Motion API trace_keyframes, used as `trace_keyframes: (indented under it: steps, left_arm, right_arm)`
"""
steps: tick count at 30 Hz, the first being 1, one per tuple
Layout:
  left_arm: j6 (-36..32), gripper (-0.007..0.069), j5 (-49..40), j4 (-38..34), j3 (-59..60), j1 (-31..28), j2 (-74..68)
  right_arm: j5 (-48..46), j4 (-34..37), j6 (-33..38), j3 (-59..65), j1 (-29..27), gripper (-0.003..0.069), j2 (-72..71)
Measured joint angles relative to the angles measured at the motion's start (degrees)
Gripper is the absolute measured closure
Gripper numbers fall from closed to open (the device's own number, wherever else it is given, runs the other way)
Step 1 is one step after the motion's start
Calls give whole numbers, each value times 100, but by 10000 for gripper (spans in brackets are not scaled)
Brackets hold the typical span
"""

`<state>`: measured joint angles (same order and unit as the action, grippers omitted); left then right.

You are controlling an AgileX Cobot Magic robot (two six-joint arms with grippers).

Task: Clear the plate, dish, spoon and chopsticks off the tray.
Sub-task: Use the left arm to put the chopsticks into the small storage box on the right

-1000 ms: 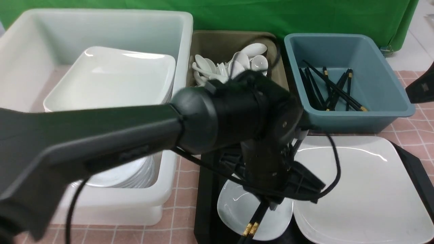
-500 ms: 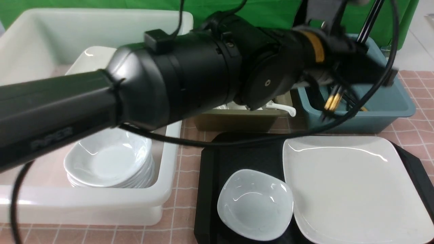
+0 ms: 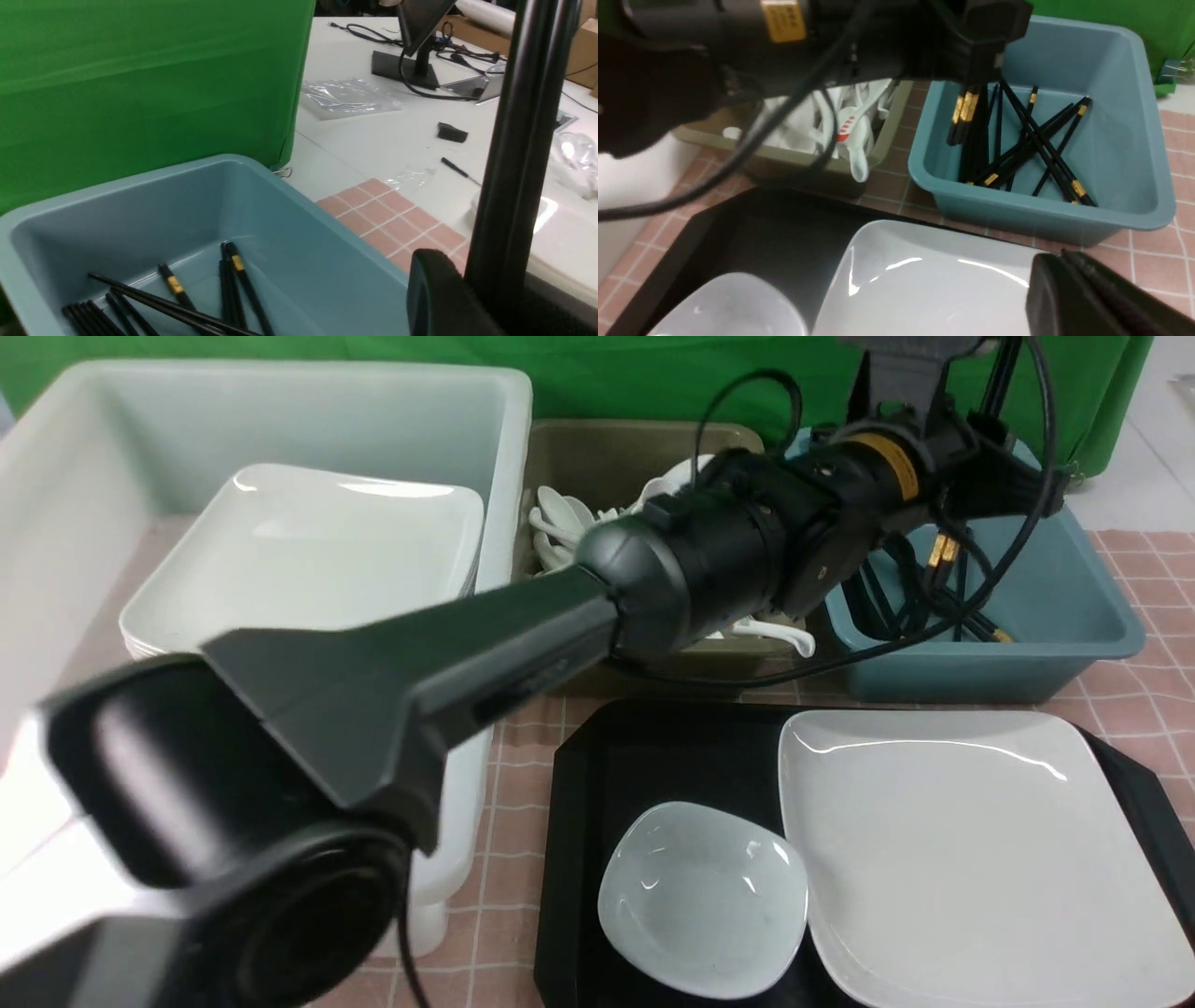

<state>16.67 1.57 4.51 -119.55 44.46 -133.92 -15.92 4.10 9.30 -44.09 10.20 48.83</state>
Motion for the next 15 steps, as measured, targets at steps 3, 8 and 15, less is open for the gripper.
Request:
trace_keyframes:
  steps: [3,8,15]
  left_arm:
    - [0,554,6,0,-271,-115,-334]
    - [0,554,179,0,-354,-264,-582]
    - [6,552,195,-66,-372,-369,-802]
  right_arm:
    - [344,0,0,106,0,629,0]
    - [608,12,-4,108,0,629,0]
    - [657,14,-100,111,0,629,0]
